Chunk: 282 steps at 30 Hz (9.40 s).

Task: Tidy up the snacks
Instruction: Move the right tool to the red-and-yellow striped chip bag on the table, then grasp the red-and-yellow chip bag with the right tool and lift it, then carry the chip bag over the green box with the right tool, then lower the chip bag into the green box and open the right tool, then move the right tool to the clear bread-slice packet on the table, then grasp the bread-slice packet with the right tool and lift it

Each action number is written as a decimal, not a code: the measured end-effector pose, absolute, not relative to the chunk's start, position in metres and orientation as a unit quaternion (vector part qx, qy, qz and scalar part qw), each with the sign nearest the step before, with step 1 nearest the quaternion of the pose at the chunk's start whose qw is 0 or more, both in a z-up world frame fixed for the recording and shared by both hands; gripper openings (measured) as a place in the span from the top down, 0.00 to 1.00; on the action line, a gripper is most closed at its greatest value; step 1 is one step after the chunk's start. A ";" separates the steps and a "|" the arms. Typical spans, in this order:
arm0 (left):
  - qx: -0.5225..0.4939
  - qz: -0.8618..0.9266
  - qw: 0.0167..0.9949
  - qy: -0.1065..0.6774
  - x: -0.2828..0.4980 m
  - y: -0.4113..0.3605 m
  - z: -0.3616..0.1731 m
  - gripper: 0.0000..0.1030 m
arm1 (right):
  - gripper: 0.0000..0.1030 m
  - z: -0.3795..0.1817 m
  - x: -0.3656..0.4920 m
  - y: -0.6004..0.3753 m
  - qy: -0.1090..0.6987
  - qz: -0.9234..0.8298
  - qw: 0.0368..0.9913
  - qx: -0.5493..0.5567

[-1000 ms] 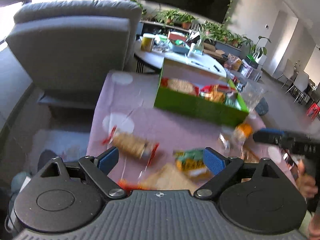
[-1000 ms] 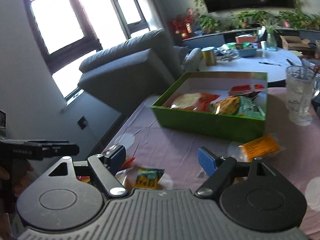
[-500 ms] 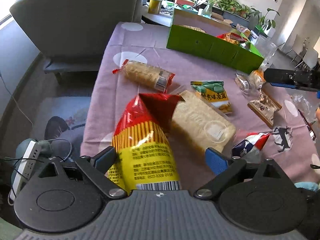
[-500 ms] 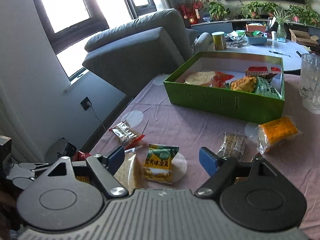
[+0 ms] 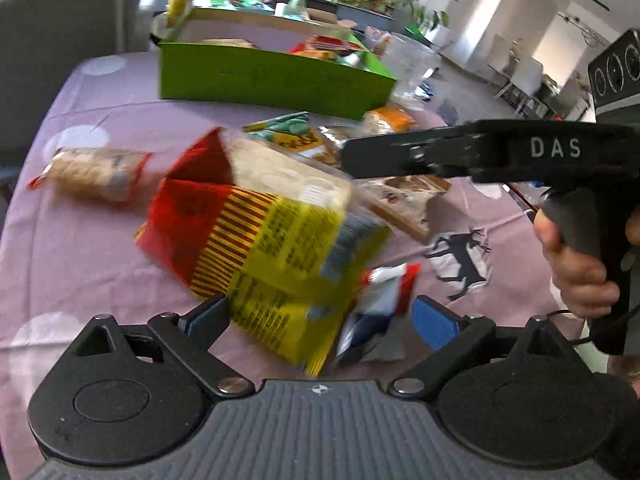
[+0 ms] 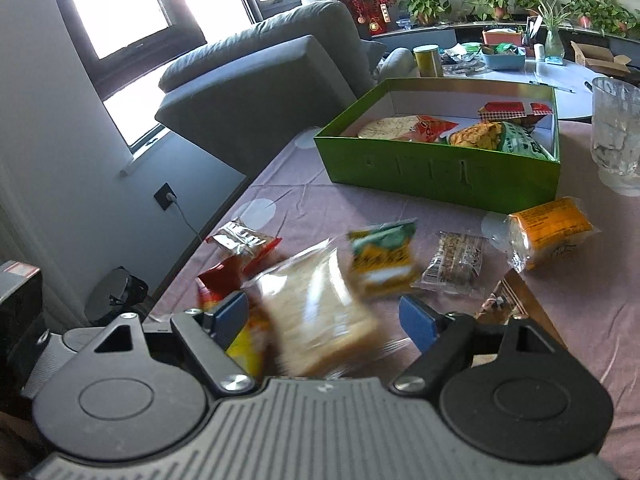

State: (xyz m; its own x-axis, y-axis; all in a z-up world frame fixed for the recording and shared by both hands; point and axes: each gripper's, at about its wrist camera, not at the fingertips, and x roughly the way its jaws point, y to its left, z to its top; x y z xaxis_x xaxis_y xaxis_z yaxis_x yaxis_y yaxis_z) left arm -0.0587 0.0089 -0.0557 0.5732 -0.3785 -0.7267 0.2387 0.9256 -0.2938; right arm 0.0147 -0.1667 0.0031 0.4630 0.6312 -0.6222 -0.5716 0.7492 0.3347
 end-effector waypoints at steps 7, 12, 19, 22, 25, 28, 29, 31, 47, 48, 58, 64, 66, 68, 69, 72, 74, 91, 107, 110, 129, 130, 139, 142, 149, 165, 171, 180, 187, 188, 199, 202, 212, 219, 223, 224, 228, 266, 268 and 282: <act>-0.083 -0.170 0.891 0.413 -0.074 0.028 -0.038 0.07 | 0.38 0.004 0.010 -0.179 0.378 0.347 0.857 0.045; -0.092 -0.094 0.908 0.398 -0.071 0.065 -0.032 0.07 | 0.38 0.002 0.001 -0.170 0.386 0.386 0.838 0.021; -0.072 -0.034 0.925 0.372 -0.048 0.088 -0.029 0.07 | 0.38 -0.008 -0.008 -0.142 0.401 0.393 0.827 -0.026; -0.062 -0.040 0.922 0.380 -0.041 0.084 -0.036 0.07 | 0.38 -0.015 -0.001 -0.137 0.414 0.360 0.835 -0.040; -0.057 -0.055 0.917 0.391 -0.036 0.076 -0.044 0.07 | 0.38 -0.021 0.010 -0.147 0.422 0.318 0.849 -0.032; -0.060 -0.063 0.915 0.393 -0.031 0.069 -0.048 0.05 | 0.38 -0.027 0.018 -0.156 0.427 0.281 0.859 -0.030; -0.062 -0.069 0.914 0.394 -0.029 0.067 -0.049 0.05 | 0.38 -0.029 0.019 -0.157 0.427 0.276 0.860 -0.032; -0.066 -0.078 0.912 0.397 -0.024 0.064 -0.052 0.02 | 0.38 -0.034 0.020 -0.158 0.430 0.270 0.861 -0.033; -0.079 -0.075 0.915 0.389 -0.007 0.075 -0.042 0.06 | 0.36 -0.023 0.016 -0.156 0.447 0.306 0.841 0.014; -0.077 -0.069 0.912 0.396 -0.003 0.075 -0.050 0.04 | 0.36 -0.024 0.017 -0.153 0.453 0.308 0.837 0.015; -0.076 -0.057 0.909 0.406 -0.001 0.065 -0.063 0.03 | 0.36 -0.034 0.021 -0.153 0.474 0.282 0.834 0.023; -0.096 -0.116 0.896 0.417 -0.001 0.060 -0.068 0.07 | 0.36 -0.036 0.023 -0.154 0.500 0.320 0.802 0.058; -0.115 -0.129 0.892 0.418 -0.002 0.062 -0.070 0.09 | 0.37 -0.038 0.024 -0.153 0.508 0.327 0.794 0.065; -0.112 -0.129 0.893 0.416 -0.005 0.061 -0.069 0.09 | 0.46 -0.037 0.023 -0.152 0.503 0.327 0.798 0.057; -0.113 -0.128 0.892 0.418 -0.007 0.061 -0.069 0.09 | 0.51 -0.037 0.024 -0.153 0.506 0.333 0.793 0.064; -0.116 -0.142 0.885 0.428 -0.015 0.059 -0.068 0.10 | 0.56 -0.035 0.028 -0.157 0.498 0.327 0.799 0.078; -0.110 -0.152 0.880 0.436 -0.025 0.055 -0.067 0.10 | 0.56 -0.031 0.027 -0.159 0.471 0.288 0.832 0.049; -0.125 -0.133 0.876 0.447 -0.032 0.069 -0.066 0.11 | 0.50 -0.039 0.011 -0.152 0.531 0.342 0.773 0.064; -0.132 -0.156 0.884 0.420 -0.056 0.060 -0.042 0.20 | 0.72 -0.023 0.022 -0.146 0.490 0.351 0.794 0.080; -0.125 -0.165 0.891 0.405 -0.050 0.055 -0.029 0.20 | 0.72 -0.011 0.023 -0.143 0.472 0.357 0.802 0.079; -0.147 -0.111 0.877 0.445 -0.050 0.066 -0.062 0.29 | 0.46 -0.031 0.029 -0.144 0.488 0.336 0.804 0.049; -0.146 -0.122 0.875 0.446 -0.050 0.063 -0.062 0.42 | 0.46 -0.033 0.028 -0.142 0.491 0.338 0.802 0.045; -0.109 -0.147 0.903 0.389 -0.047 0.051 -0.008 0.43 | 0.63 -0.001 0.020 -0.143 0.442 0.360 0.820 0.049; -0.092 -0.154 0.912 0.369 -0.031 0.046 0.012 0.40 | 0.63 0.016 0.024 -0.150 0.416 0.356 0.835 0.057; -0.061 -0.161 0.924 0.342 0.033 0.032 0.036 0.34 | 0.63 0.038 0.072 -0.162 0.382 0.334 0.856 0.103; 0.014 -0.159 0.914 0.374 0.224 0.015 0.021 0.31 | 0.63 0.022 0.218 -0.166 0.383 0.270 0.862 0.193; 0.037 -0.150 0.909 0.388 0.262 0.019 0.007 0.31 | 0.63 0.005 0.249 -0.159 0.397 0.250 0.858 0.209; 0.042 -0.127 0.904 0.406 0.293 0.037 -0.022 0.25 | 0.62 -0.009 0.270 -0.139 0.394 0.220 0.872 0.187; 0.044 -0.122 0.905 0.406 0.284 0.039 -0.022 0.22 | 0.62 -0.013 0.265 -0.143 0.385 0.205 0.881 0.182; 0.047 -0.121 0.905 0.405 0.283 0.038 -0.022 0.19 | 0.62 -0.012 0.263 -0.145 0.385 0.203 0.882 0.182; 0.072 -0.118 0.911 0.388 0.257 0.031 -0.003 0.17 | 0.58 0.008 0.235 -0.157 0.362 0.212 0.892 0.168; 0.067 -0.118 0.914 0.381 0.247 0.033 0.004 0.17 | 0.57 0.015 0.222 -0.159 0.358 0.218 0.893 0.166; 0.028 -0.129 0.921 0.367 0.178 0.045 0.006 0.15 | 0.56 0.021 0.172 -0.167 0.357 0.249 0.890 0.135; 0.021 -0.146 0.918 0.368 0.120 0.049 -0.011 0.15 | 0.53 0.012 0.127 -0.171 0.377 0.270 0.879 0.113; 0.011 -0.161 0.909 0.384 0.100 0.051 -0.026 0.15 | 0.52 0.004 0.099 -0.173 0.392 0.284 0.870 0.098; 0.010 -0.164 0.907 0.387 0.097 0.050 -0.029 0.15 | 0.52 0.002 0.093 -0.173 0.396 0.286 0.867 0.095; -0.001 -0.177 0.897 0.404 0.085 0.049 -0.045 0.15 | 0.52 -0.007 0.076 -0.174 0.415 0.293 0.857 0.082; -0.118 -0.164 0.888 0.414 0.016 0.047 -0.063 0.16 | 0.52 -0.044 0.062 -0.184 0.479 0.274 0.825 0.121; -0.124 -0.172 0.881 0.423 0.018 0.044 -0.068 0.21 | 0.53 -0.045 0.064 -0.182 0.482 0.275 0.822 0.126; -0.100 -0.186 0.891 0.402 -0.003 0.032 -0.049 0.27 | 0.65 -0.032 0.055 -0.170 0.465 0.284 0.831 0.108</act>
